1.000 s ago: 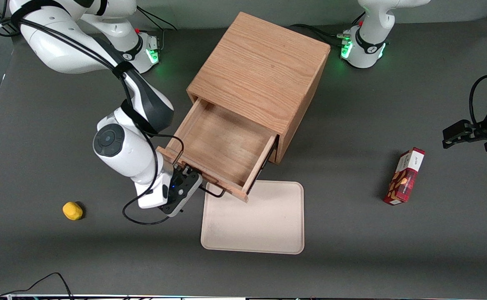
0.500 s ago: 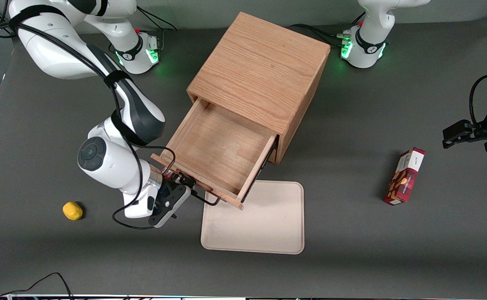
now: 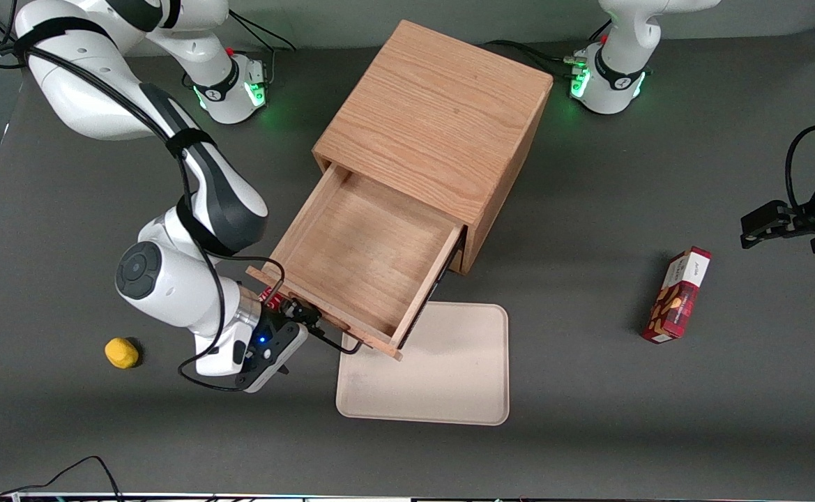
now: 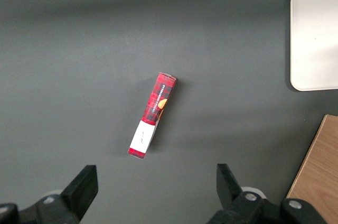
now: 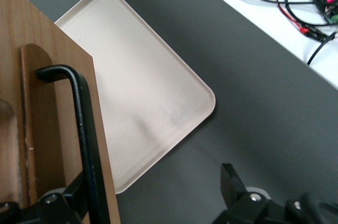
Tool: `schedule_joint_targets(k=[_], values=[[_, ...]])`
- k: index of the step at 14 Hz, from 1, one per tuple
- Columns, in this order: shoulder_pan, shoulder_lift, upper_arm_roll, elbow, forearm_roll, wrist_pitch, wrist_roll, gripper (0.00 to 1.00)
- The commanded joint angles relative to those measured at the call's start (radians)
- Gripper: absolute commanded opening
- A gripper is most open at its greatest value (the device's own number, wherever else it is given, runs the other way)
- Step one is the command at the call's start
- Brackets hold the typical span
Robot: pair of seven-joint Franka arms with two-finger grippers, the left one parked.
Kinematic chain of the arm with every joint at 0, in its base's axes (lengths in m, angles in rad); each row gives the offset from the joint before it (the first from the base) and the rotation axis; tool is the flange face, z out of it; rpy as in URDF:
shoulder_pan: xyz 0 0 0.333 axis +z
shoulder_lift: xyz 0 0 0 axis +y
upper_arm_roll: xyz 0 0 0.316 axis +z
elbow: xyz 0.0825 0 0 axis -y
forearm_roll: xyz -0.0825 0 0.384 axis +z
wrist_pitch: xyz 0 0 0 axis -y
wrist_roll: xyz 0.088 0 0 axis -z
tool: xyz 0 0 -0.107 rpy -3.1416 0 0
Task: Open upper drawer
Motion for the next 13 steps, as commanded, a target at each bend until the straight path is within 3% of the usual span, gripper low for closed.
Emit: schedule_joint_targets(k=[1, 4, 6, 9, 10, 13], values=[[0.014, 0.021, -0.039, 0.063, 0.078, -0.048, -0.019, 1.00], [0.002, -0.034, -0.060, 0.063, 0.233, -0.131, -0.021, 1.00], [0.002, -0.051, -0.063, 0.078, 0.277, -0.194, -0.021, 1.00], [-0.012, -0.167, -0.111, 0.063, 0.262, -0.262, -0.024, 1.00], [-0.033, -0.241, -0.125, 0.014, 0.218, -0.265, -0.022, 1.00], [-0.208, -0.477, -0.135, -0.214, 0.235, -0.326, -0.018, 1.00]])
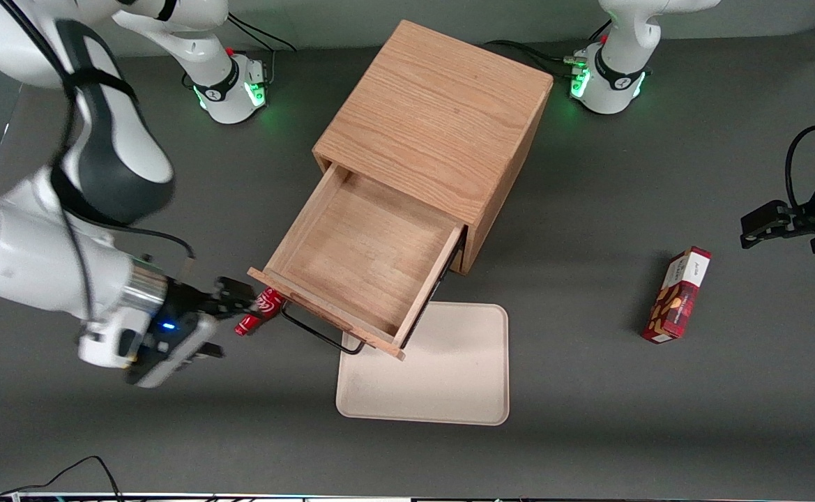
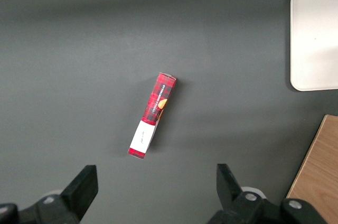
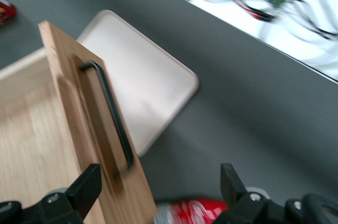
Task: Open upper drawer
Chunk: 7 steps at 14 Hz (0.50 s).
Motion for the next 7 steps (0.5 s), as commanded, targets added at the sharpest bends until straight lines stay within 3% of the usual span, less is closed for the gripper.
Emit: schedule_joint_targets(k=[1, 2, 4, 5, 7], values=[[-0.132, -0.243, -0.021, -0.219, 0.012, -0.089, -0.007, 1.00], [-0.133, -0.280, -0.038, -0.219, -0.008, -0.156, 0.018, 1.00], [-0.135, -0.344, -0.036, -0.219, -0.103, -0.271, 0.282, 1.00], [-0.136, -0.370, -0.027, -0.220, -0.121, -0.319, 0.442, 1.00], [-0.143, -0.406, -0.026, -0.237, -0.138, -0.368, 0.558, 1.00]])
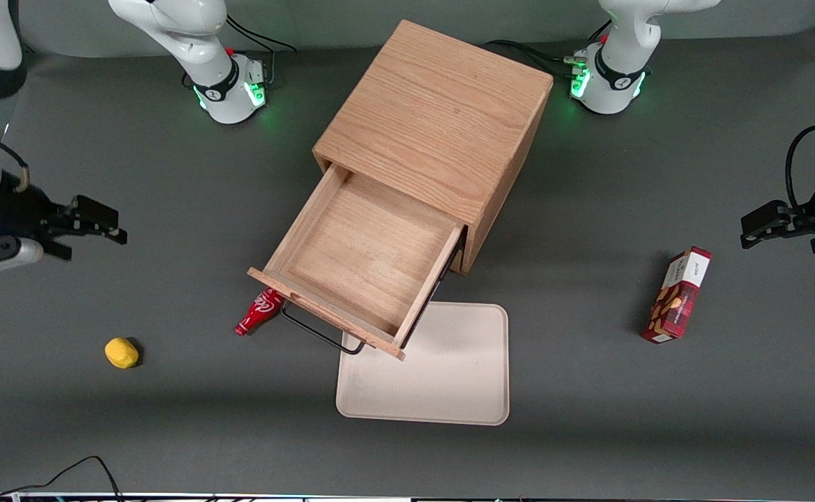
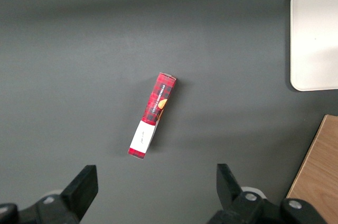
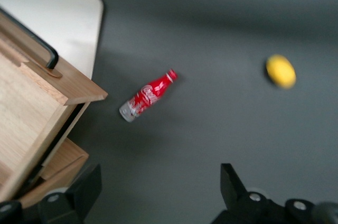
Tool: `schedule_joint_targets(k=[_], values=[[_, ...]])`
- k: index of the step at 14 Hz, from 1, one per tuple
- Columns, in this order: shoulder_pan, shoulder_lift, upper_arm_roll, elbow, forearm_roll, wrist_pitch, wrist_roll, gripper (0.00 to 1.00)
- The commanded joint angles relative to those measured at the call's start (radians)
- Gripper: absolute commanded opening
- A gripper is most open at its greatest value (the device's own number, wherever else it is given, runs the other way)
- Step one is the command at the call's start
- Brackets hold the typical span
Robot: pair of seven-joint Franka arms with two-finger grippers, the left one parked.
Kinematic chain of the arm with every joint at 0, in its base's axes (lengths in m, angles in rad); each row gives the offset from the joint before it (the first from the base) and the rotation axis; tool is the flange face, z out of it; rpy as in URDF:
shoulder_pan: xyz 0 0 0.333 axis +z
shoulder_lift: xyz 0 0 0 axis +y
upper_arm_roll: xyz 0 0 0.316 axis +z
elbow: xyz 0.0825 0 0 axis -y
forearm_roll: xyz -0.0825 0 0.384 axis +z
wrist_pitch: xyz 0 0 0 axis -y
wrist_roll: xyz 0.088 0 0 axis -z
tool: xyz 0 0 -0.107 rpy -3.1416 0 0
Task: Open upper drawer
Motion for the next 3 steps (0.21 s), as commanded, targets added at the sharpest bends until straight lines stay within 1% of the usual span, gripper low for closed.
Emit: schedule_joint_targets(k=[1, 3], values=[[-0.017, -0.080, 0.000, -0.099, -0.046, -0.021, 0.138, 1.00], [-0.027, -0.097, -0.004, -0.130, -0.047, -0.013, 0.141, 1.00]])
